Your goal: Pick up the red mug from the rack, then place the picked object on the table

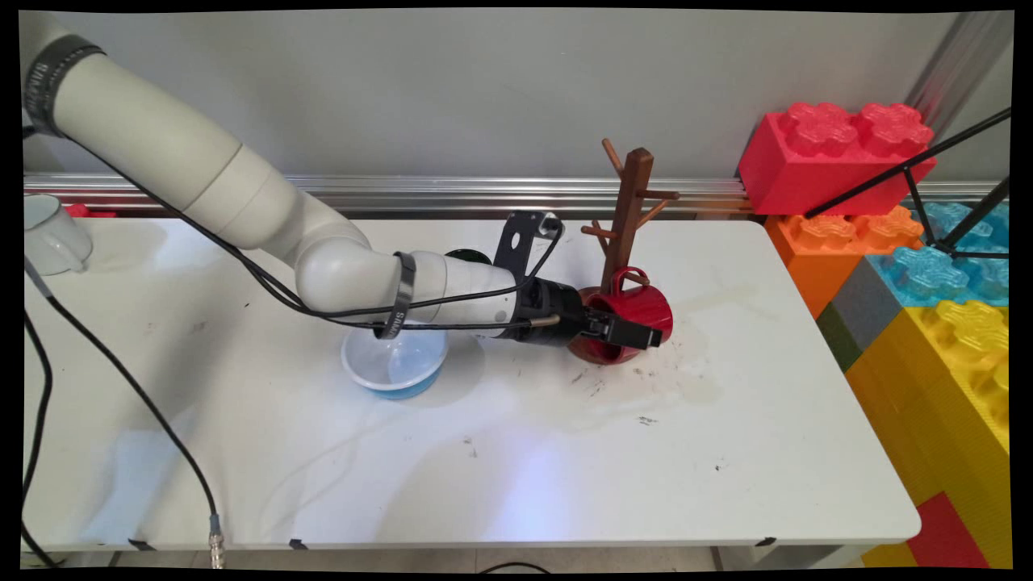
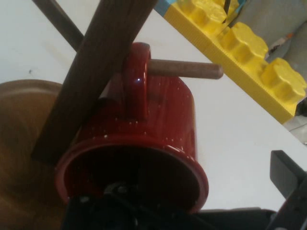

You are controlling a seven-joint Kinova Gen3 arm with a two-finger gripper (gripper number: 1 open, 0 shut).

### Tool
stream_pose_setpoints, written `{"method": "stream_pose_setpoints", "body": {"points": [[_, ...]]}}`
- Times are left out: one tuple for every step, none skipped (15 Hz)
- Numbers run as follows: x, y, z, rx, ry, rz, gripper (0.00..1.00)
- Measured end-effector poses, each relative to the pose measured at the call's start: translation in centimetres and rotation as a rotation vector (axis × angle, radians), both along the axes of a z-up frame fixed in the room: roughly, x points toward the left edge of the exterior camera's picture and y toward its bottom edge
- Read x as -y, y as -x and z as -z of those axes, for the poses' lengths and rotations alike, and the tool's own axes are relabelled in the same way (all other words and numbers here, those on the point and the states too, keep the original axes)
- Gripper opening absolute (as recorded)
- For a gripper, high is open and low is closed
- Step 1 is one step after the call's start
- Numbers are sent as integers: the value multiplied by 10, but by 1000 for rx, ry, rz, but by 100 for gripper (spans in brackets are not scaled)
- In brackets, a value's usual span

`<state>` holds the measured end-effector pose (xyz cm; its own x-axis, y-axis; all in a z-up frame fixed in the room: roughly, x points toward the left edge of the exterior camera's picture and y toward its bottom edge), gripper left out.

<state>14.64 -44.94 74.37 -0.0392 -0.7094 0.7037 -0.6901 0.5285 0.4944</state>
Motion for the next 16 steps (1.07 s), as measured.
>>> {"method": "stream_pose_setpoints", "body": {"points": [[0, 2, 1, -5, -5, -2, 100], [0, 3, 2, -10, -9, -3, 100], [-1, 5, 2, -15, -14, -4, 100], [-1, 6, 2, -18, -17, -5, 100], [-1, 7, 2, -19, -19, -5, 0], [-2, 8, 3, -19, -21, -7, 0], [-2, 9, 2, -19, -22, -10, 0], [-2, 9, 2, -18, -23, -11, 0], [-2, 10, 2, -18, -25, -14, 0], [-1, 10, 2, -17, -27, -18, 0], [-1, 10, 2, -16, -30, -22, 0], [-1, 10, 2, -15, -33, -27, 0], [-2, 10, 2, -14, -35, -30, 0], [-2, 9, 2, -13, -38, -35, 0], [-2, 9, 2, -12, -42, -39, 0], [-3, 9, 1, -12, -44, -44, 0]]}}
